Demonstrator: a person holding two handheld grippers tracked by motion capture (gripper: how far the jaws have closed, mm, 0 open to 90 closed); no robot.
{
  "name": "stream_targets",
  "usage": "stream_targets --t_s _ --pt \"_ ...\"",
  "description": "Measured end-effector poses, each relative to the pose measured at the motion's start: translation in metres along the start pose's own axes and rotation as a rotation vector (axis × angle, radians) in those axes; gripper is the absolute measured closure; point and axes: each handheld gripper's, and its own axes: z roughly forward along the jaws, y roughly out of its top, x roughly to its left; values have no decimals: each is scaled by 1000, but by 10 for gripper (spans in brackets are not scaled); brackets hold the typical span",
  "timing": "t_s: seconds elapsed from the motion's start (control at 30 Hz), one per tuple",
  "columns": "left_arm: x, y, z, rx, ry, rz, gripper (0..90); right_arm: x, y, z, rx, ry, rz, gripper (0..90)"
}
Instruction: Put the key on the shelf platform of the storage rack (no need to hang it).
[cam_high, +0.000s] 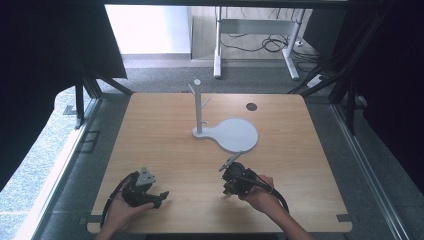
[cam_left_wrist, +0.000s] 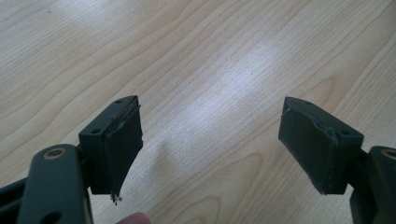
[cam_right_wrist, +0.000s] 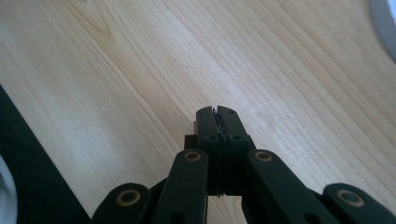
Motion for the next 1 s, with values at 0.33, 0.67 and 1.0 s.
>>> stream_targets --t_s 0.33,0.67,1.0 --pt "0 0 0 0 0 1 218 -5 5 -15 -10 8 -7 894" --pt "0 0 0 -1 0 -2 218 -12 12 -31 -29 3 -6 894" --pt "1 0 0 0 0 -4 218 -23 20 -39 -36 14 2 894"
